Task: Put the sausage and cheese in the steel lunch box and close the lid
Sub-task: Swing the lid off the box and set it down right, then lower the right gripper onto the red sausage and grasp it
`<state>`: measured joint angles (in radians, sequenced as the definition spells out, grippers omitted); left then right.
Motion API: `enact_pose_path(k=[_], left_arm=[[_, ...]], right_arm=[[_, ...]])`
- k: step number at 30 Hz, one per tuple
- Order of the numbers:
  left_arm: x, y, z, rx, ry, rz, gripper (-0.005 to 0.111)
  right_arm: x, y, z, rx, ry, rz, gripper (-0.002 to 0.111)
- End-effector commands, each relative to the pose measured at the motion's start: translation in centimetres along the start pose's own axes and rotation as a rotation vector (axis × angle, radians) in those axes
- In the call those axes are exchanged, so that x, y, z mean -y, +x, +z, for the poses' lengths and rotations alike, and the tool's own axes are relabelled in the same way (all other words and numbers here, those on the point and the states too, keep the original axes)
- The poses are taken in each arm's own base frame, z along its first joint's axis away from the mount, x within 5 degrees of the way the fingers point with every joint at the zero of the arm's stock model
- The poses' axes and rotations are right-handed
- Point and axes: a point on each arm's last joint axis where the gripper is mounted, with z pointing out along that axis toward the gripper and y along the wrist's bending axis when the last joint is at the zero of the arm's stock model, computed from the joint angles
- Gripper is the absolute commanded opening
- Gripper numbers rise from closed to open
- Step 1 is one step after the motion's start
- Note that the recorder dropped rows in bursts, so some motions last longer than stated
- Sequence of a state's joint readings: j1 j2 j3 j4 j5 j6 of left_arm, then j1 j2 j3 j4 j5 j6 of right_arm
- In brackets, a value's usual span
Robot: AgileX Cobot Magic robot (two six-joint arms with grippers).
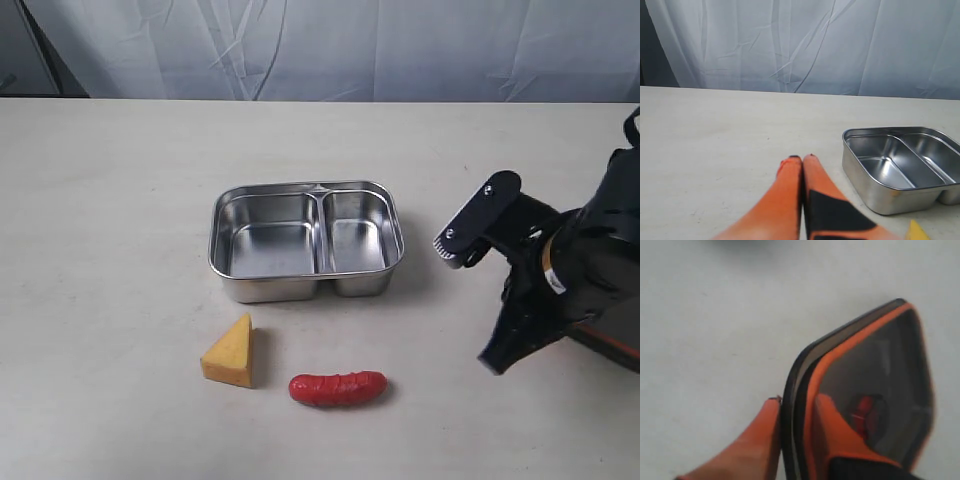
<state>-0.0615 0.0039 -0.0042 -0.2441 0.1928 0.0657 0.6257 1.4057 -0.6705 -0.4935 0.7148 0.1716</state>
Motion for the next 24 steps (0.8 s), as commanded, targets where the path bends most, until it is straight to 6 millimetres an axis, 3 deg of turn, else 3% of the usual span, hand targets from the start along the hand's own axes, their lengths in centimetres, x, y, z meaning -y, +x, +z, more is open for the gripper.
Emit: enact_pose_path(k=[1, 4, 8, 10, 13, 16, 19, 24], left_arm=[[0.0, 0.0, 0.0, 0.011, -0.002, 0.0, 0.0], [0.0, 0.0, 0.0, 0.011, -0.002, 0.0, 0.0], [0.0, 0.0, 0.0, 0.011, -0.002, 0.0, 0.0], [0.0, 0.0, 0.0, 0.011, -0.002, 0.0, 0.0], [0.0, 0.0, 0.0, 0.011, -0.002, 0.0, 0.0], [0.0, 0.0, 0.0, 0.011, -0.002, 0.0, 0.0], [0.0, 0.0, 0.0, 0.011, -0.002, 0.0, 0.0], [0.0, 0.0, 0.0, 0.011, -0.002, 0.0, 0.0]], right_arm=[[-1.6, -0.9, 0.6, 0.061, -0.152, 0.2, 0.004], [-1.9, -1.2, 0.7, 0.079, -0.183, 0.238, 0.023], [-1.9, -1.1, 0.8, 0.064, -0.184, 0.239, 0.058], [-2.0, -1.0, 0.9, 0.054, -0.185, 0.24, 0.067], [-1.8, -1.3, 0.4, 0.036, -0.191, 0.259, 0.068], [-2.0, -2.5, -0.7, 0.046, -0.276, 0.268, 0.062], [-3.8, -3.7, -1.9, 0.128, -0.417, 0.125, 0.054], [-6.5, -4.6, -1.9, 0.191, -0.457, -0.029, 0.066]])
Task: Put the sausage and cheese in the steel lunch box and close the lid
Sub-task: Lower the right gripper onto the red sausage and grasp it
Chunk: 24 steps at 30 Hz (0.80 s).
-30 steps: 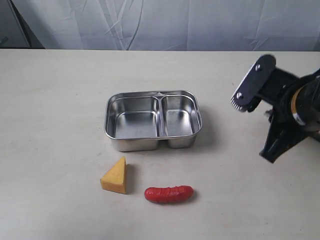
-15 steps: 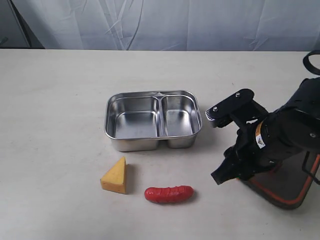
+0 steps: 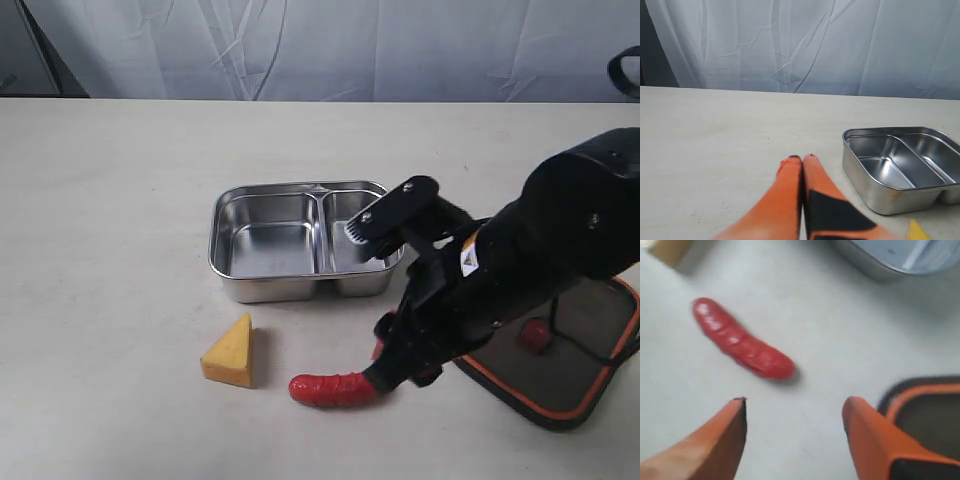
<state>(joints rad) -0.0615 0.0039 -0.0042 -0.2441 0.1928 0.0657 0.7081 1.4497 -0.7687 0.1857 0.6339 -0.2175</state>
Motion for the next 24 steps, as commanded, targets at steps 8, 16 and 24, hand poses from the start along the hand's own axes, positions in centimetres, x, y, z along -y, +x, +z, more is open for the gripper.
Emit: enact_pose_path(k=[8, 16, 24], left_arm=[[0.0, 0.0, 0.0, 0.011, -0.002, 0.0, 0.0], [0.0, 0.0, 0.0, 0.011, -0.002, 0.0, 0.0], [0.0, 0.0, 0.0, 0.011, -0.002, 0.0, 0.0]], right_arm=[[-2.5, -1.1, 5.2, 0.002, 0.021, -0.264, 0.068], [-2.1, -1.1, 8.0, -0.019, 0.046, -0.309, 0.063], [-2.0, -0.8, 9.0, -0.048, 0.045, -0.235, 0.031]])
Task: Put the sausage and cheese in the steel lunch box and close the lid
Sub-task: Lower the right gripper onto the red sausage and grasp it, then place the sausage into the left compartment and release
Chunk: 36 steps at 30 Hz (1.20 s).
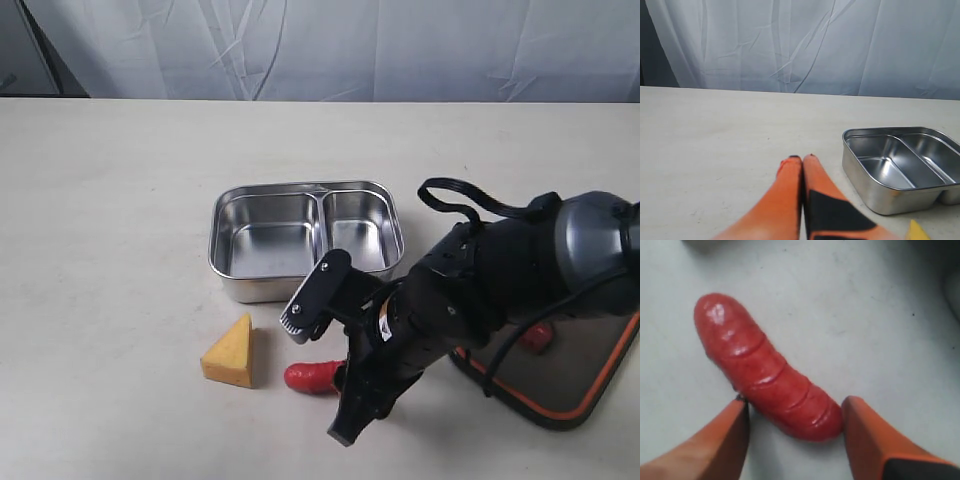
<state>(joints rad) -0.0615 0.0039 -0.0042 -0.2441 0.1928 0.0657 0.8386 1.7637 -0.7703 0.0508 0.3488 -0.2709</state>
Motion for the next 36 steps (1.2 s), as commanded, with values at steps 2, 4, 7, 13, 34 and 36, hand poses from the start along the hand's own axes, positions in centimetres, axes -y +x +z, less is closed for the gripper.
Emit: enact_pose_path(k=[2, 4, 7, 13, 34, 36], left_arm=[[0.0, 0.0, 0.0, 0.011, -0.002, 0.0, 0.0], [0.0, 0.0, 0.0, 0.011, -0.002, 0.0, 0.0], [0.0, 0.0, 0.0, 0.011, -0.002, 0.0, 0.0], [0.0, 0.0, 0.0, 0.011, -0.002, 0.0, 0.0], [0.0, 0.0, 0.0, 0.014, -0.002, 0.0, 0.0], [0.0, 0.0, 0.0, 0.014, -0.002, 0.0, 0.0]], right_arm=[[0.0, 0.0, 0.1, -0.013, -0.002, 0.042, 0.01], [-0.1, 0.0, -0.1, -0.017, -0.006, 0.051, 0.001], [-0.1, -0.1, -1.0, -0.004, -0.005, 0.051, 0.0], [-0.1, -0.8, -7.1, 0.169, 0.015, 0.069, -0.001], [0.4, -4.6, 1.9, 0.012, -0.067, 0.289, 0.051], [0.4, -4.6, 2.3, -0.003, -0.068, 0.294, 0.05]])
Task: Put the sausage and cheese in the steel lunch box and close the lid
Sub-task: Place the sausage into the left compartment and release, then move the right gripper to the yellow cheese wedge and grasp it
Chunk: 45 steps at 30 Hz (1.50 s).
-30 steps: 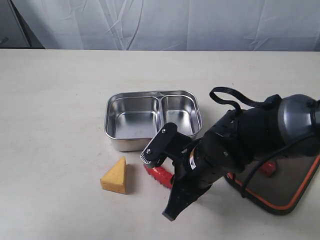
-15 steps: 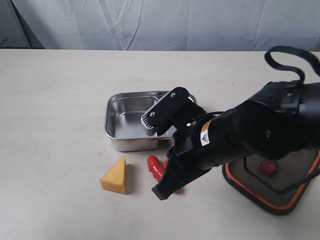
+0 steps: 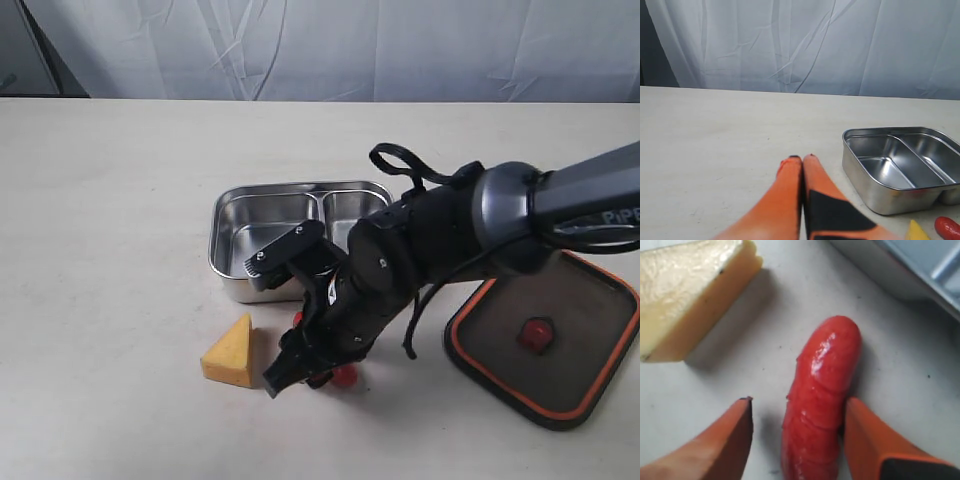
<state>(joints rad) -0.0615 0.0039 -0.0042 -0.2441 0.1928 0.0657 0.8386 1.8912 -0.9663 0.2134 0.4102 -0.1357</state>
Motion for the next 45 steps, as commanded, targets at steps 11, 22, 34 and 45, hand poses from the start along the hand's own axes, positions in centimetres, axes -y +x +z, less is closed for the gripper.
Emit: enact_pose_path(k=[11, 22, 34, 45], left_arm=[[0.0, 0.0, 0.0, 0.012, -0.002, 0.0, 0.0], [0.0, 0.0, 0.0, 0.012, -0.002, 0.0, 0.0], [0.0, 0.0, 0.0, 0.012, -0.002, 0.0, 0.0], [0.0, 0.0, 0.0, 0.012, -0.002, 0.0, 0.0]], right_arm=[[-0.7, 0.2, -4.9, -0.06, -0.026, -0.019, -0.001], [-0.6, -8.7, -7.5, 0.327, 0.048, -0.115, -0.001], [3.7, -10.9, -1.9, 0.182, 0.07, 0.09, 0.004], [3.5, -11.3, -3.1, 0.116, 0.059, 0.143, 0.063]])
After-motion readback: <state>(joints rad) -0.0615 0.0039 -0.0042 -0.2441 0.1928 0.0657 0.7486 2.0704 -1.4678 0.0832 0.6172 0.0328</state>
